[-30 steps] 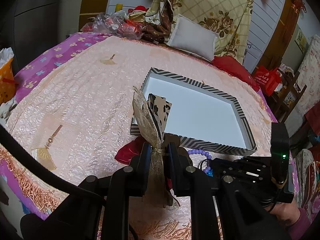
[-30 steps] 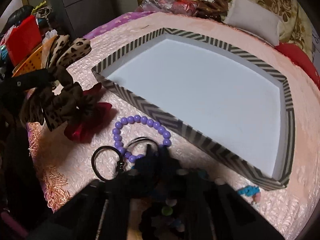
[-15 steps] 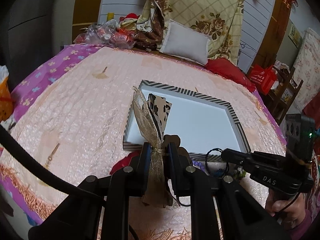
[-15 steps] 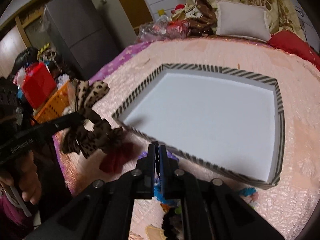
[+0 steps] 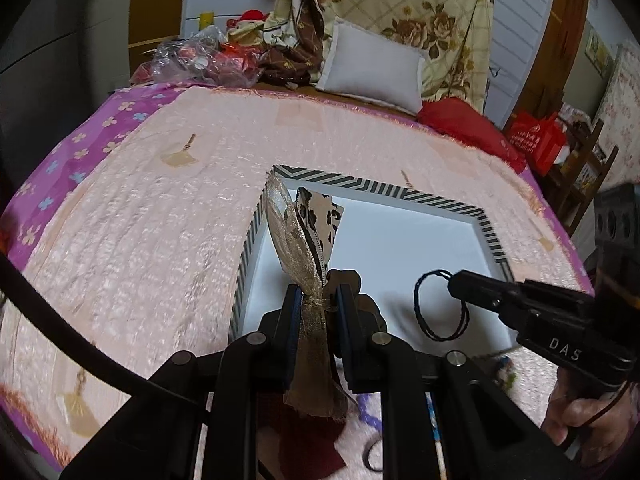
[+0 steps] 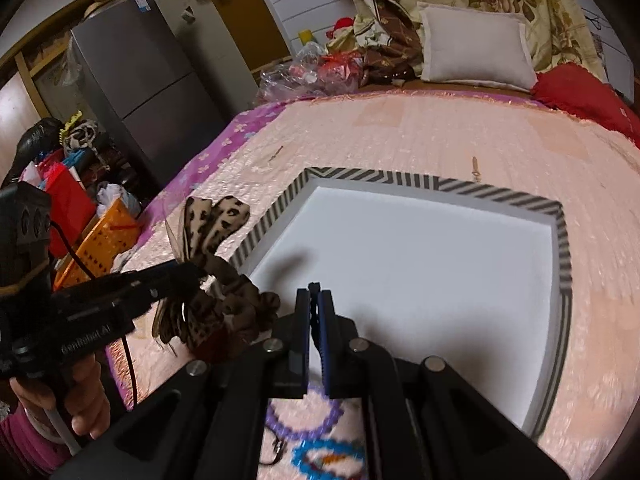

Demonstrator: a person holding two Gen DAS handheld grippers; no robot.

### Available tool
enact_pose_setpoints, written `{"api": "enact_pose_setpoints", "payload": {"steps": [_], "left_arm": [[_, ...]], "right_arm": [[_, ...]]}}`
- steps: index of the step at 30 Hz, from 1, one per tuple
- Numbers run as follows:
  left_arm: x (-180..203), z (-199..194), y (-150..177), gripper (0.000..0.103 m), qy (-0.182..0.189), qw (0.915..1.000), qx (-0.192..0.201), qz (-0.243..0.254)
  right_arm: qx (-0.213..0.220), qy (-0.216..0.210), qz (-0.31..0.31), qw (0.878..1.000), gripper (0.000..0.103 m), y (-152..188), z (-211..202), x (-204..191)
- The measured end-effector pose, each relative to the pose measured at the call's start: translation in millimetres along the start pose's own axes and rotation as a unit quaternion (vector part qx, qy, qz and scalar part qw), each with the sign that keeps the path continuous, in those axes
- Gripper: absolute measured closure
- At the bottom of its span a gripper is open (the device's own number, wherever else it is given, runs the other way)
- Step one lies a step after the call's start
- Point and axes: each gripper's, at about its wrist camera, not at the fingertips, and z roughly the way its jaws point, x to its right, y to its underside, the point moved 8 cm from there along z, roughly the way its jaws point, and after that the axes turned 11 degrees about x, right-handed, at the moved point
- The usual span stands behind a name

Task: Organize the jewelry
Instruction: 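Carry both items over the chevron tray and open both tools inside it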

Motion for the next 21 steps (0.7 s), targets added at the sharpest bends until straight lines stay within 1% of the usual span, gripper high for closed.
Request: {"api": "enact_pose_setpoints", "payload": {"steps": [9, 11, 13, 17, 21], "left_arm": [[-7, 60, -15, 0.093, -0.01, 0.9995, -0.023, 0.018], [-8, 73, -21, 0.093, -0.013, 0.9993, -0.026, 0.022], [-11, 88, -26, 0.093, -0.017, 0.9991, -0.034, 0.02], [-19, 111, -32, 0.093, -0.025, 0.9985, -0.048, 0.01], [-26, 123, -31, 0.093, -0.039, 0.9975, -0.059, 0.005]], "right_arm": [[-0.035, -0.012, 0.001, 0.999, 0.099, -28, 64, 12], [-0.042, -0.003, -0.001, 0.999, 0.099, -33, 79, 18], [-0.051, 0.022, -0.001, 0.998, 0.099, -37, 96, 33], [-0.061, 0.048, 0.031, 0.997, 0.099, -40, 122, 66], [-0.058, 0.068, 0.063, 0.994, 0.099, -35, 133, 87]]}}
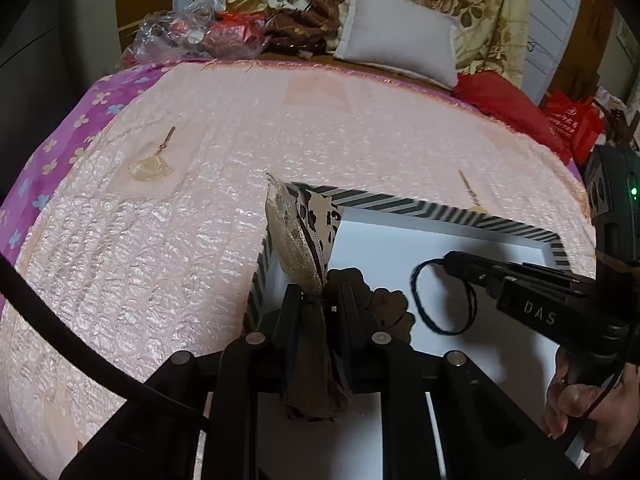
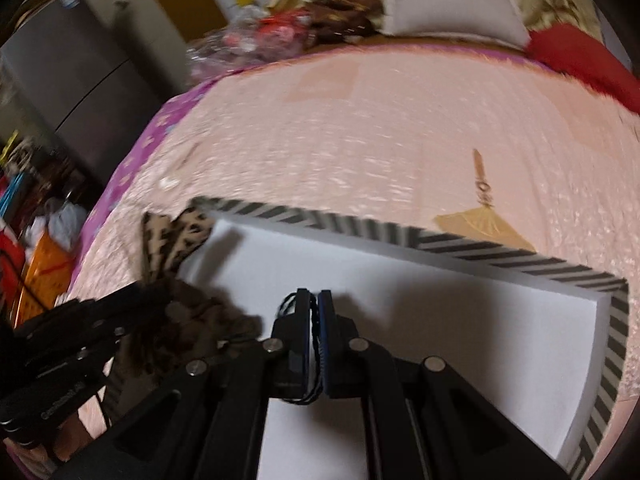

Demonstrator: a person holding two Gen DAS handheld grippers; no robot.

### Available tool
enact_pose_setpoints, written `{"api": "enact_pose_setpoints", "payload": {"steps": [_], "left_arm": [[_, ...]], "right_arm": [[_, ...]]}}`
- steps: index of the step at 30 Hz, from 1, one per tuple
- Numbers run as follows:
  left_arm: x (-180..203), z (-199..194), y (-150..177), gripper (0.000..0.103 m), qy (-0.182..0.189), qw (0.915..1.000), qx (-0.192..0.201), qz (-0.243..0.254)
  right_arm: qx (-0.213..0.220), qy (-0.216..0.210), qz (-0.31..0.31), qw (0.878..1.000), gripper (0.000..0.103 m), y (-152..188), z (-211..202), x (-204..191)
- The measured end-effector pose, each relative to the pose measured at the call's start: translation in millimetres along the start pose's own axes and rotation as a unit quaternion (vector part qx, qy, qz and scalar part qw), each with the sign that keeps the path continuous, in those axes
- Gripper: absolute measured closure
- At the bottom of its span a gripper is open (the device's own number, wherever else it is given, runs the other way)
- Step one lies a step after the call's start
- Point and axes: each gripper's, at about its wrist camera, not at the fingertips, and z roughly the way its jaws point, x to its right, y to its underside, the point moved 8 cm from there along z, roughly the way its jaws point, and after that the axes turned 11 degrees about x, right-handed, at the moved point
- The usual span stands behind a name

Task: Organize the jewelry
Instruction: 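Carry both items over the chevron tray and open both tools inside it, then grasp the red satin bow with the left tool while the right tool reaches the black ring tie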

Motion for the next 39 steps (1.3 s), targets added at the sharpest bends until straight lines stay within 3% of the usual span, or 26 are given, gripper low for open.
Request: {"api": "enact_pose_setpoints", "payload": {"steps": [4, 8, 11, 16, 20, 25, 39], "left_arm": [[-8, 5, 4, 0.087, -0.014, 0.9998, -0.003, -0.012], [-8, 4, 4, 0.078, 0.002, 0.9998, 0.003, -0.021], [-10, -1, 2, 0.074, 0.02, 0.9991, 0.006, -0.038], [-13, -32, 0, 0.073, 0.0, 0.999, 0.036, -0.026], [-11, -62, 7, 0.073, -0.012, 0.9984, 0.054, -0.011], [-6, -94, 26, 0.073, -0.018, 0.9978, 0.064, -0.005], [-2, -151, 91, 0.073, -0.027, 0.9971, 0.07, -0.004]], "right_arm": [[-0.002, 0.008, 0.016, 1.0, 0.095, 5, 5, 4], [0.008, 0.008, 0.022, 1.0, 0.068, 3, -5, 5], [0.014, 0.003, 0.022, 1.0, 0.067, 4, -26, 2], [0.022, 0.003, 0.002, 1.0, 0.066, 15, -71, -4], [0.047, 0.002, -0.004, 0.999, 0.051, 31, -114, -7], [0.067, 0.009, 0.002, 0.998, 0.049, 65, -152, -7], [0.083, 0.04, -0.051, 0.994, 0.042, 143, -207, -25]]}}
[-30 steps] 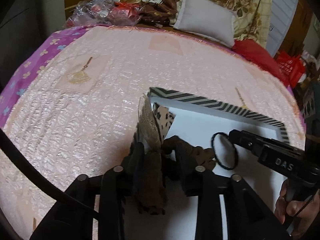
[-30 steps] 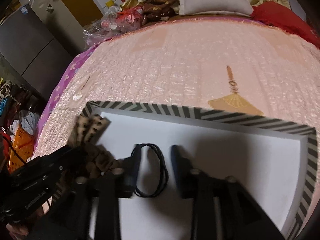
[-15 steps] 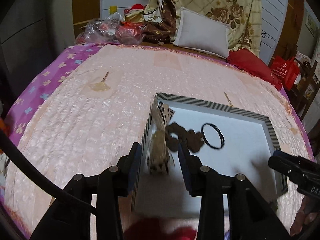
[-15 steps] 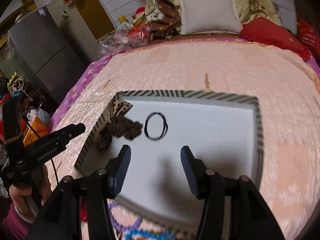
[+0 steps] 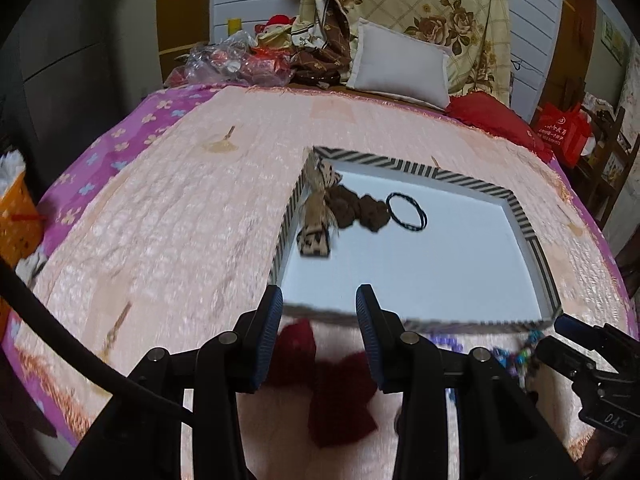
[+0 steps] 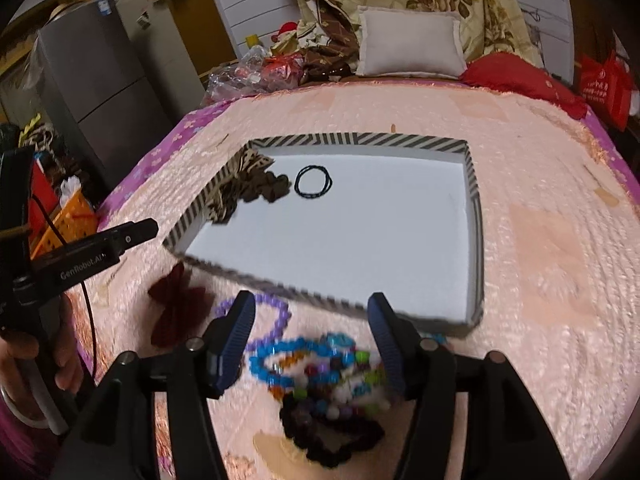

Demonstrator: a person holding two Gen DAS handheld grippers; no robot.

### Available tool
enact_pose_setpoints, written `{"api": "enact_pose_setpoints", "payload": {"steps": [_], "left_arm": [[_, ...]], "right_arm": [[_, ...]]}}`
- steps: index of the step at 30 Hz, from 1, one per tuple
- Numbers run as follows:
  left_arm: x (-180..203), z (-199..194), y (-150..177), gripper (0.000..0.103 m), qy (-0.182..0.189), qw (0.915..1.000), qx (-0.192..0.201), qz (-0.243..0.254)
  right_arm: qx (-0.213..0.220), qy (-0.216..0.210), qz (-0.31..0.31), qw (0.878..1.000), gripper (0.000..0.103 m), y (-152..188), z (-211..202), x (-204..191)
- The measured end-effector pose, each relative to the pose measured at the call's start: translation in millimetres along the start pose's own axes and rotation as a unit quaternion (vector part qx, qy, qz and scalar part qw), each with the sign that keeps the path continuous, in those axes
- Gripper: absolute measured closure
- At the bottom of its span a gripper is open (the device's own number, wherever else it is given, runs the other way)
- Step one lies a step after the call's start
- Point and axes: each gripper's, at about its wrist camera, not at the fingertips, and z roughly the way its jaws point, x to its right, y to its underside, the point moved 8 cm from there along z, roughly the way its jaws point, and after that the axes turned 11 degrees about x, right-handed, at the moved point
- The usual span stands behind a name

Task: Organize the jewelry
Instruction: 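Grasp the red satin bow with the left tool while the right tool reaches the black ring tie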

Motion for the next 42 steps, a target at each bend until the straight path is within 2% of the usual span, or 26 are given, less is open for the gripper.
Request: {"api": "enact_pose_setpoints", "payload": {"steps": [7, 13, 17, 19, 24, 28, 32, 38, 39, 42], "left_arm": [[-18, -12, 31, 0.073, 0.001, 0.9995, -0.023, -0.021], [-27, -9, 56, 0.073, 0.012, 0.9973, -0.051, -0.051], [-24, -8, 64, 0.072, 0.034, 0.9959, -0.054, -0.065], [-21, -5, 66, 0.069, 0.041, 0.9953, -0.062, -0.062], [-17, 5, 62, 0.068, 0.05, 0.9929, -0.066, -0.086], [-12, 13, 57, 0.068, 0.046, 0.9927, -0.063, -0.092], [-7, 25, 59, 0.067, 0.041, 0.99, -0.082, -0.108], [-2, 38, 61, 0.067, 0.005, 0.9916, -0.091, -0.092], [-2, 38, 61, 0.068, 0.002, 0.9922, -0.09, -0.086], [-5, 36, 62, 0.092, -0.001, 0.9943, -0.081, -0.069]], "right_arm": [[-0.015, -0.029, -0.012, 0.999, 0.042, 30, -13, -13], [-0.027, -0.048, -0.051, 0.997, 0.042, 47, -10, -34], [-0.026, -0.064, -0.061, 0.996, 0.044, 49, -11, -46], [-0.026, -0.073, -0.067, 0.995, 0.046, 50, -10, -52], [-0.033, -0.088, -0.076, 0.993, 0.047, 55, -5, -66], [-0.042, -0.101, -0.085, 0.99, 0.047, 60, -2, -77], [-0.049, -0.107, -0.09, 0.989, 0.047, 64, 2, -84], [-0.057, -0.115, -0.095, 0.987, 0.047, 69, 6, -90], [-0.057, -0.115, -0.096, 0.987, 0.047, 69, 7, -91], [-0.06, -0.119, -0.099, 0.986, 0.047, 71, 10, -95]]}}
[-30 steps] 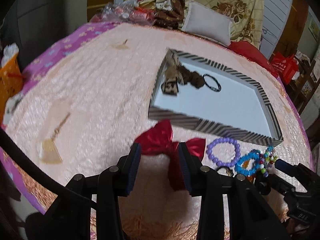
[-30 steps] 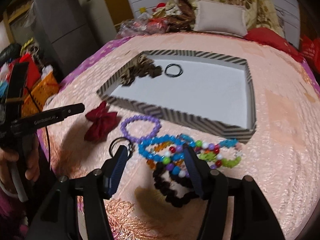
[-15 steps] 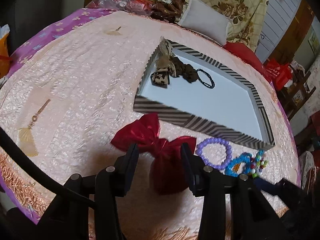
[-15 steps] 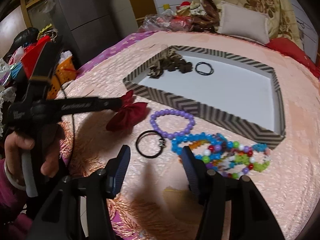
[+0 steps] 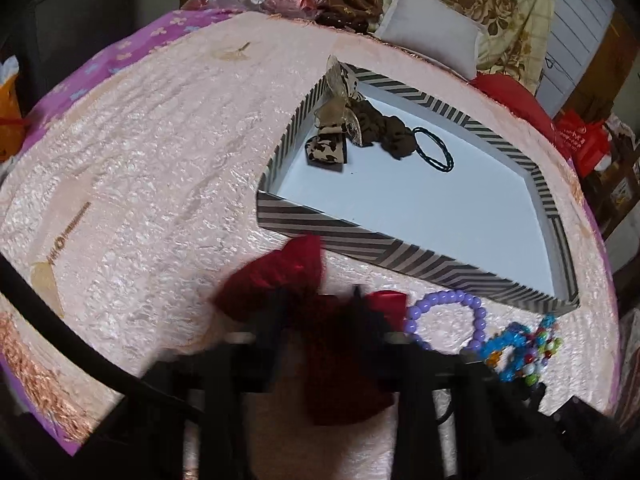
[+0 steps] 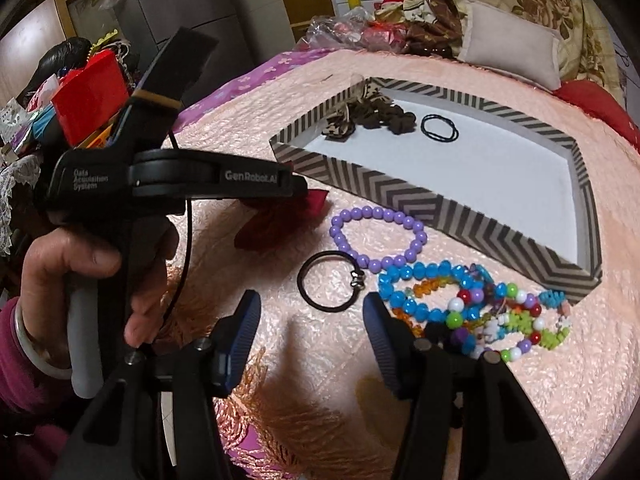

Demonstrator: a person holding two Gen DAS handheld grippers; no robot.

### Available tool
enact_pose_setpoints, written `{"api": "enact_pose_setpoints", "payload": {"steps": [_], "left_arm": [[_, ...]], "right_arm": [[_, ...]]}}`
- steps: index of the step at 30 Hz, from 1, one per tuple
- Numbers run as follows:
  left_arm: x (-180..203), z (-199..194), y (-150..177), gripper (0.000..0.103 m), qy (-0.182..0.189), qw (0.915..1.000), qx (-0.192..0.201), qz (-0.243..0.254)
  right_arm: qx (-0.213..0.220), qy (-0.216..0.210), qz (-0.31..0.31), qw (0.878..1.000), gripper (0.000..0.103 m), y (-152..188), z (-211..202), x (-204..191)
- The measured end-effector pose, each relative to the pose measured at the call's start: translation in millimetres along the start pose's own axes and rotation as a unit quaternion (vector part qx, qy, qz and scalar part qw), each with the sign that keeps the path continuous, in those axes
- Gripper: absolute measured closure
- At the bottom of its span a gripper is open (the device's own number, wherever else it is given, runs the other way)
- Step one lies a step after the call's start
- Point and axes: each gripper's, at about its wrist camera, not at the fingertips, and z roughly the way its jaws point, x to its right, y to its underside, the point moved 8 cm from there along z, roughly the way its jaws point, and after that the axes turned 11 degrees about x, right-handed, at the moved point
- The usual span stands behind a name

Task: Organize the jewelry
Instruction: 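Grasp the red satin bow with the left tool while the right tool reaches the black ring tie, then close the right tool on the black ring hair tie with metal clasp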

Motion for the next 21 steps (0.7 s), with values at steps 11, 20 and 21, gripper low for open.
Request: {"api": "enact_pose_setpoints", "payload": {"steps": [11, 20, 21], "left_arm": [[-25, -27, -7, 0.101, 0.026, 0.9994, 0.015, -0.017], [-30, -42, -17, 0.101, 0.027, 0.9987, 0.036, -0.026], [-31, -43, -17, 0.101, 0.027, 0.9987, 0.036, -0.025]], "right_arm": [[-0.014, 0.035, 0.021, 0.999, 0.072, 0, 22, 12], [-0.014, 0.018, -0.012, 1.0, 0.072, -7, 28, -8], [-0.012, 0.024, -0.016, 0.999, 0.072, -8, 28, -7]]}}
